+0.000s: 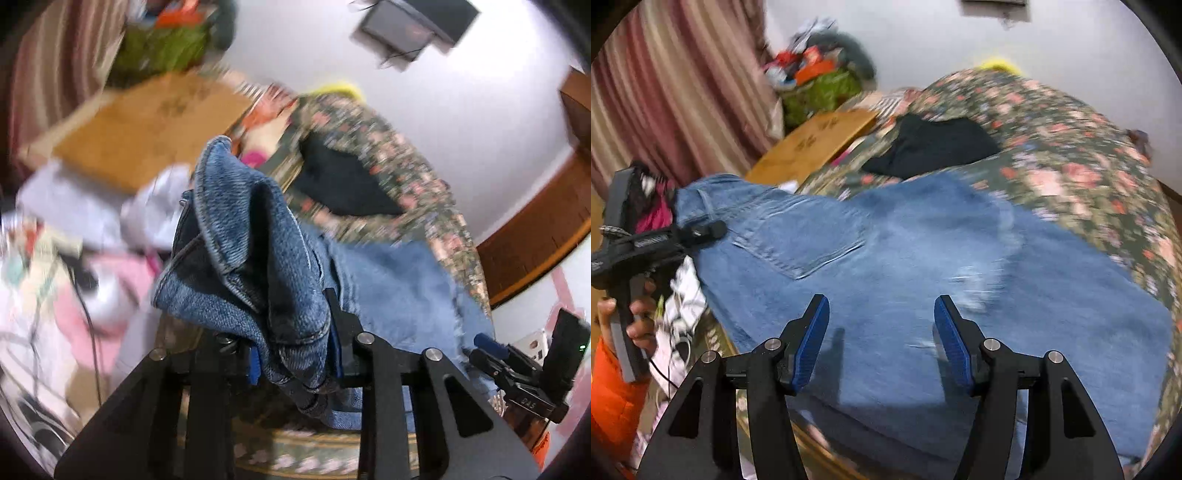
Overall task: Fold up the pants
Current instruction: 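Grasp the folded jeans with the left gripper and lift them up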
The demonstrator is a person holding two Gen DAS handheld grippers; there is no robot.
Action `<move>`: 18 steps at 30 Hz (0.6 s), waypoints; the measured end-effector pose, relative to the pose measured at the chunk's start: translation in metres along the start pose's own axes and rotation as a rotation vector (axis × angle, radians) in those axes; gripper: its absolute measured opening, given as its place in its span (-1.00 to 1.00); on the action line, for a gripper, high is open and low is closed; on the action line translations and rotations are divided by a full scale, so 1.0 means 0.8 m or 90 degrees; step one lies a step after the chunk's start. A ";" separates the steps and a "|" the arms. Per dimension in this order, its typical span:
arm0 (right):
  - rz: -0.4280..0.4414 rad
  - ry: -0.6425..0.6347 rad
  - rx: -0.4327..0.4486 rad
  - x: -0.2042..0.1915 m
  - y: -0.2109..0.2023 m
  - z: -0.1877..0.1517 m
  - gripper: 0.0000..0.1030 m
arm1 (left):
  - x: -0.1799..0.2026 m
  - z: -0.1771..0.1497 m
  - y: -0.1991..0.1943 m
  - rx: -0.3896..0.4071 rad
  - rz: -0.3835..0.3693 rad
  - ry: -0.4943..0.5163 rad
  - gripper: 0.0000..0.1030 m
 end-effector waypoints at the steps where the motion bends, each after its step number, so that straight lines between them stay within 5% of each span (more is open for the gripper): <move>1: -0.009 0.010 0.007 0.009 -0.008 0.000 0.09 | 0.015 0.011 -0.011 0.016 -0.007 0.018 -0.47; 9: -0.139 0.150 0.063 0.152 -0.102 -0.049 0.09 | 0.185 0.074 -0.051 0.113 -0.062 0.182 -0.50; 18: -0.216 0.291 0.026 0.274 -0.139 -0.155 0.09 | 0.372 0.050 -0.023 0.121 -0.141 0.309 -0.55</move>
Point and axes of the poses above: each gripper's, at about its wrist camera, not at the fingertips, and y roughly the way its jaws point, x to its right, z to its top, the point moved 4 cm from there along y, roughly the way its jaws point, and after that the axes turned 2 degrees about -y, right-handed, at the moved point
